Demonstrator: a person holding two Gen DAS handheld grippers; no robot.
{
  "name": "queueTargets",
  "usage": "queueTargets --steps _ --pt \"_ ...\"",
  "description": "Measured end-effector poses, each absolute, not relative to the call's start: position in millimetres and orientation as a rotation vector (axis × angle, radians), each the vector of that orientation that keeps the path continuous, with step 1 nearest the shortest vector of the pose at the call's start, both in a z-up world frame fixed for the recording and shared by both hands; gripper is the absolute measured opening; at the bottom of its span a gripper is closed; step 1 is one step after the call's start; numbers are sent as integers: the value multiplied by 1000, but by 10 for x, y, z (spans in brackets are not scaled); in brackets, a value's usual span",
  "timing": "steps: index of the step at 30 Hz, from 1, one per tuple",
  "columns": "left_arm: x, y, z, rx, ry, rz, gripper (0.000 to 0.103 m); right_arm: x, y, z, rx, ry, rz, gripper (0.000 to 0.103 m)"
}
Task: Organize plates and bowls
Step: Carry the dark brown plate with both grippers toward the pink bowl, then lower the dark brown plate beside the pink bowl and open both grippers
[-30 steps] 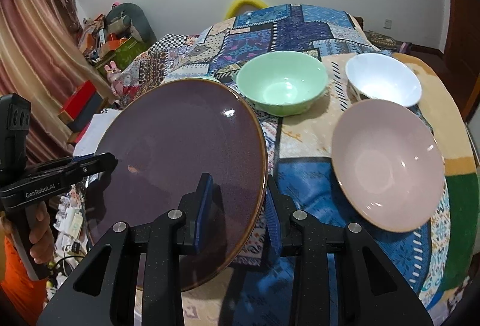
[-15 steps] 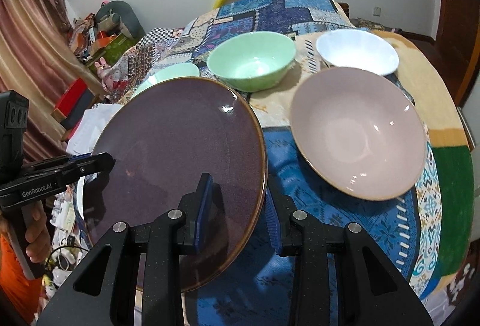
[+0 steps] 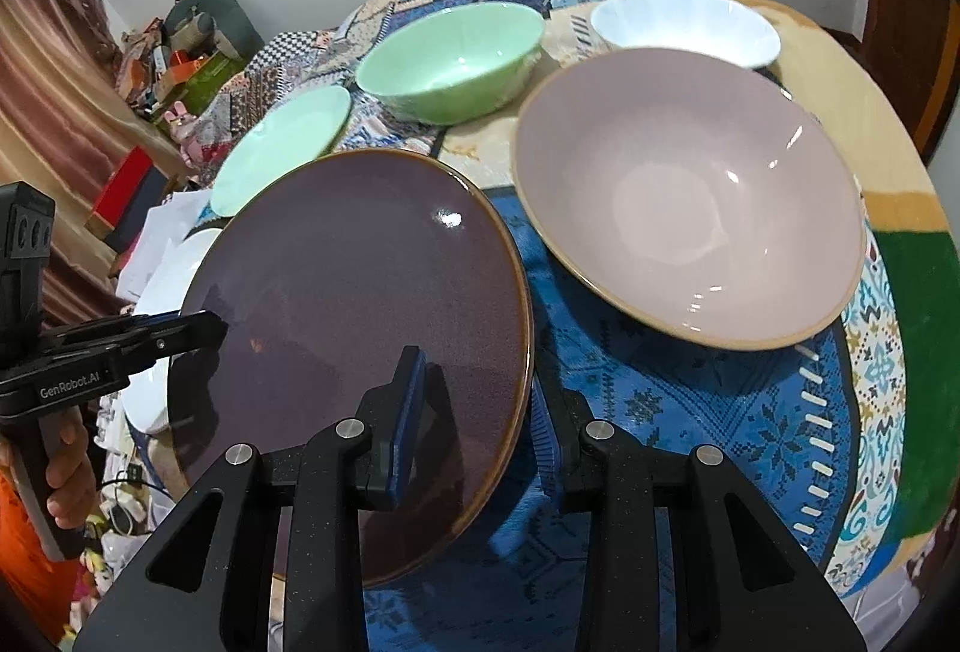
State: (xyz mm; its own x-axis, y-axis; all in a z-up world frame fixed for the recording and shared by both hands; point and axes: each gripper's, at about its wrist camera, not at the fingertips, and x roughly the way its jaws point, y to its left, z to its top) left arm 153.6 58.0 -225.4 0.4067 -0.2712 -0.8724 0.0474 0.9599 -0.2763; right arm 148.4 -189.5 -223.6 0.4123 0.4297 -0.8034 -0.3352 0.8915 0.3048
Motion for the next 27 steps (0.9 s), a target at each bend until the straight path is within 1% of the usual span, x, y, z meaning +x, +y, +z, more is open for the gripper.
queueTargets --steps 13,17,22,25,27 --pt "1670 542 -2492 -229 1189 -197 24 1554 -1950 -2326 98 1062 470 30" --pt "1668 530 -2490 -208 1180 -183 24 1503 -1898 -2288 31 1050 455 31" --pt "1613 511 -2374 -168 1139 -164 25 1454 -1952 -2241 13 1042 446 31" --pt "1587 526 -2304 -171 1124 -160 28 1431 -1997 -2180 23 1038 437 31" --pt "1548 533 -2248 -164 1110 -149 33 1395 -2024 -2114 26 1024 432 31"
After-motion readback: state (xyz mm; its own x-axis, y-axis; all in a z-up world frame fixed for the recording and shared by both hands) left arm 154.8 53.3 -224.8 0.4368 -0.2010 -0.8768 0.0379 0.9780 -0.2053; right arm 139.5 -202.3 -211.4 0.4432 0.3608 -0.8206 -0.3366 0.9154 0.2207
